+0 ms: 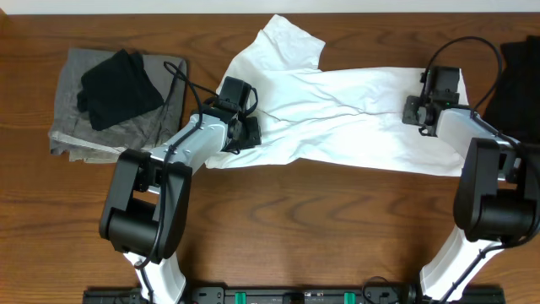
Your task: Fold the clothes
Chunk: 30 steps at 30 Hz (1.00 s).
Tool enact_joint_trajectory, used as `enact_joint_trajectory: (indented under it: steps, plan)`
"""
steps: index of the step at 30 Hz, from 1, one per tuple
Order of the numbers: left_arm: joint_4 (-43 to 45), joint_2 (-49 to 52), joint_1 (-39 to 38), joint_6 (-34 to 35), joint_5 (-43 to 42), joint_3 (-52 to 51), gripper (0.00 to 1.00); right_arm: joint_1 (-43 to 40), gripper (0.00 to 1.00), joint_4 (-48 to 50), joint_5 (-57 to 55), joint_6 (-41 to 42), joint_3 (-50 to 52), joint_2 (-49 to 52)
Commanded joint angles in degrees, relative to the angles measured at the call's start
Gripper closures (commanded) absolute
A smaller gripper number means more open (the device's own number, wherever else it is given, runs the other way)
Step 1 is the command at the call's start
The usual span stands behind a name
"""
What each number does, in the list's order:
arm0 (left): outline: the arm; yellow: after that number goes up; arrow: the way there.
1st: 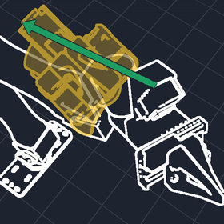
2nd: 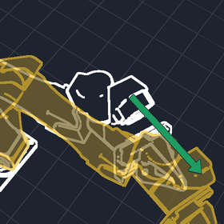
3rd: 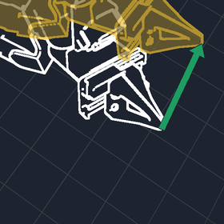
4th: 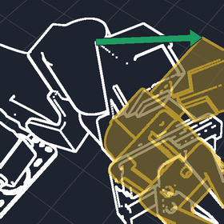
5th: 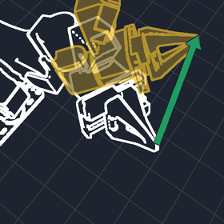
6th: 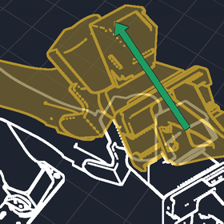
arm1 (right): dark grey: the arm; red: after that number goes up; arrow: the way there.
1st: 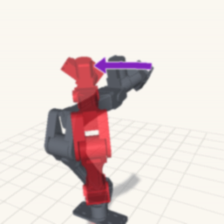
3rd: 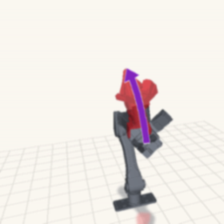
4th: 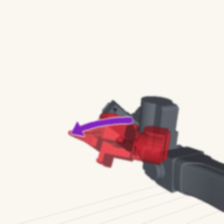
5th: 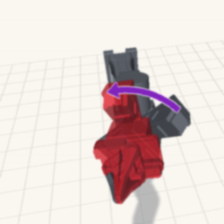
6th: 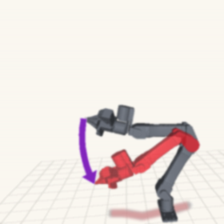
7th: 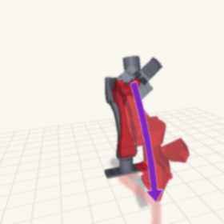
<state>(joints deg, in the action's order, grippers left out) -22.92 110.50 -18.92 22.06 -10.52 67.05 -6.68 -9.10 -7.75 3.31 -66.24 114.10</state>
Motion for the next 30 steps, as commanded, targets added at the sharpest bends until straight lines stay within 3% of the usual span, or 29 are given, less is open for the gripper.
enact_joint_trajectory:
  steps: [1, 11, 15, 16, 19, 23, 30]
  plan:
    - [-0.57, 1.11, 0.17, -0.61, 1.20, -1.22, 0.84, -0.94, 0.91, 1.16, -1.44, -5.38, -1.42, -1.40]
    - [-4.17, -3.19, 0.17, -2.97, 1.11, 4.11, 0.86, -1.40, 0.81, -14.27, -1.42, -6.56, -10.93, -12.37]
    - [-14.45, -5.07, 0.20, -5.20, 1.14, 16.70, 0.83, -1.40, 0.72, -23.47, -0.09, -4.66, -16.31, -14.95]
    - [-17.14, -4.90, 0.20, -6.21, 1.14, 20.52, 0.78, -1.42, 0.68, -25.94, 0.79, -4.28, -18.01, -15.17]
    - [-21.09, -4.79, 0.17, -9.33, 1.14, 30.25, 0.75, -1.40, 0.57, -31.06, 2.64, -3.69, -22.01, -15.21]
    - [-17.79, -4.74, 0.44, -11.47, 1.25, 39.21, 0.75, -1.42, 0.53, -32.70, 4.22, -2.58, -23.98, -15.21]
    - [-10.03, -1.60, 0.63, -11.63, 7.21, 40.33, 0.76, -1.62, 0.48, -33.86, 5.86, -1.64, -23.96, -14.53]
